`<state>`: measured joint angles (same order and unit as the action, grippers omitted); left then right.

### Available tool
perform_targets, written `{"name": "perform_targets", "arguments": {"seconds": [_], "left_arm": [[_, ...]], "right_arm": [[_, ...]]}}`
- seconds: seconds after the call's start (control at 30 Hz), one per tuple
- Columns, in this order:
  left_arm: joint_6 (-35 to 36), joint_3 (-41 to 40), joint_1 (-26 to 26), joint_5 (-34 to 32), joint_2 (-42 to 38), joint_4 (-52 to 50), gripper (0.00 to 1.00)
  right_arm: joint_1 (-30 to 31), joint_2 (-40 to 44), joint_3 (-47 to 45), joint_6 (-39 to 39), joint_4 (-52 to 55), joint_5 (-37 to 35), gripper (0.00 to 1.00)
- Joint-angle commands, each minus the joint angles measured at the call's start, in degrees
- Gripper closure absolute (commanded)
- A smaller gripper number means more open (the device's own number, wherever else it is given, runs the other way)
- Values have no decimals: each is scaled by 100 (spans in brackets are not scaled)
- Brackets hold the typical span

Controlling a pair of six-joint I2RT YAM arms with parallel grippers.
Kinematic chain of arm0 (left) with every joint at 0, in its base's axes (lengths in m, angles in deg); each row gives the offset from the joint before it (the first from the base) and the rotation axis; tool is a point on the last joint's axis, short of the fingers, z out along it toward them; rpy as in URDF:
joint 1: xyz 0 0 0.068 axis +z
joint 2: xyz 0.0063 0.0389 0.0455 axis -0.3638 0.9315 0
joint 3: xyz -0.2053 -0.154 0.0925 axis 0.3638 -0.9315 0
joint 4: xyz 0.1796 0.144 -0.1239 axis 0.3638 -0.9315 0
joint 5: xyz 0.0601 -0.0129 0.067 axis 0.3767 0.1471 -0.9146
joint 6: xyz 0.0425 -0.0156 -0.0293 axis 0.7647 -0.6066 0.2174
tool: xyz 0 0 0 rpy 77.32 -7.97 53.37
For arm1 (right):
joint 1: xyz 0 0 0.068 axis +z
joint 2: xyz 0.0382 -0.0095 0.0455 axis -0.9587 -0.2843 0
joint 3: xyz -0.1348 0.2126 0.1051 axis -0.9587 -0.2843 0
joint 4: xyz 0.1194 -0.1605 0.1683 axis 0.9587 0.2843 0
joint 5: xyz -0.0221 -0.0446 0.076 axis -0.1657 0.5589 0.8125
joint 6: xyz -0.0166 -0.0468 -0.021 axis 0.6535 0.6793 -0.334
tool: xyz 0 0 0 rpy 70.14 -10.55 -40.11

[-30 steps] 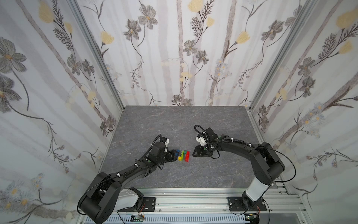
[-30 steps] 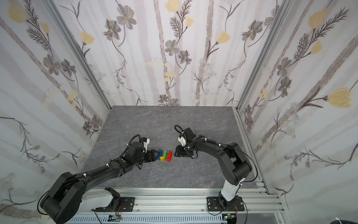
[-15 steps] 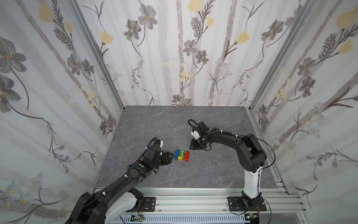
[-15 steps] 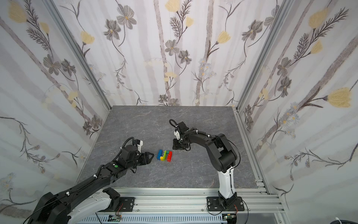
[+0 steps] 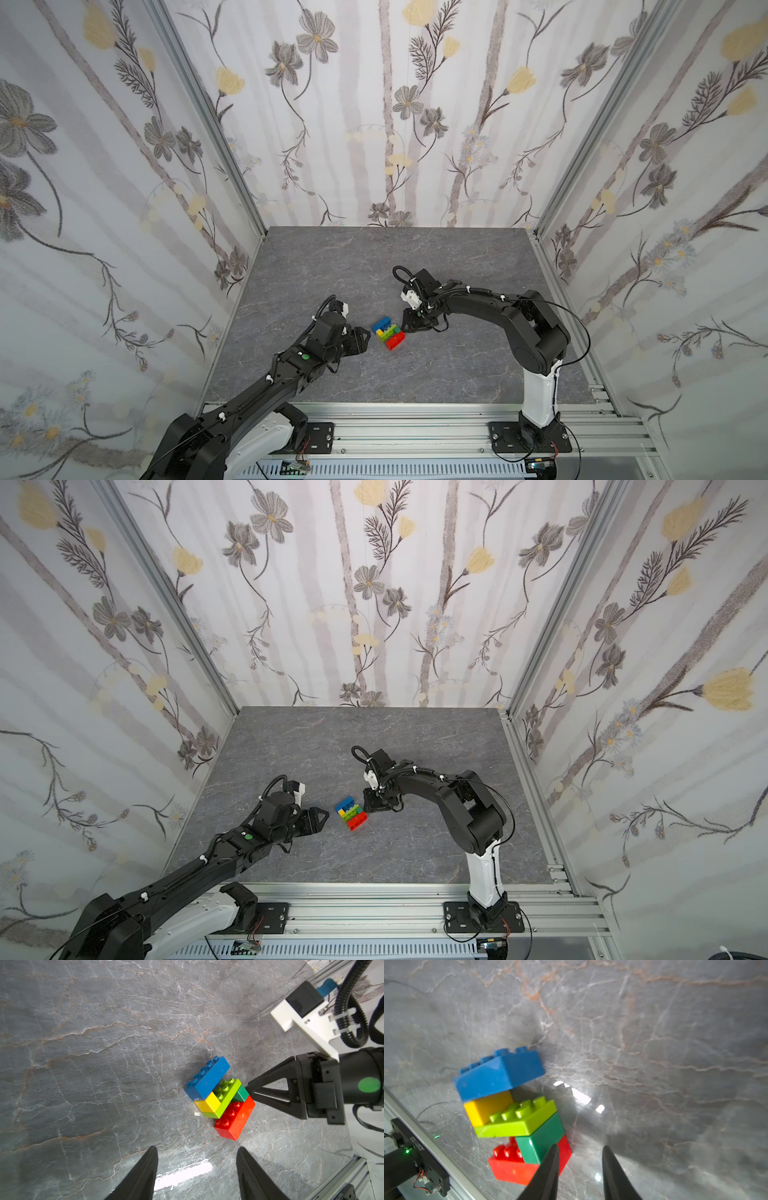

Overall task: Assemble the number 5 with lego
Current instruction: Adjust the lego brick at the center of the board, then reset both arms

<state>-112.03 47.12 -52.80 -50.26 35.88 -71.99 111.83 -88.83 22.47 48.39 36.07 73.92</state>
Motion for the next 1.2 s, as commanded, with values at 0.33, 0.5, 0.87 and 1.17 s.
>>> {"name": "perform_targets", "arguments": {"seconds": [0.33, 0.5, 0.87, 1.17], "left_arm": [[2, 397, 5, -412, 251, -465, 37], [11, 1012, 128, -841, 552, -1019, 28], [882, 2802, 1461, -938, 1558, -1583, 0], [2073, 2435, 2740, -1835, 2337, 264, 0]], "right_arm": [[179, 541, -342, -253, 150, -217, 63], [-111, 1277, -486, -63, 197, -361, 49], [-1512, 2423, -453, 377, 339, -1047, 0], [-2541, 3143, -1318, 1288, -979, -3880, 0]]}}
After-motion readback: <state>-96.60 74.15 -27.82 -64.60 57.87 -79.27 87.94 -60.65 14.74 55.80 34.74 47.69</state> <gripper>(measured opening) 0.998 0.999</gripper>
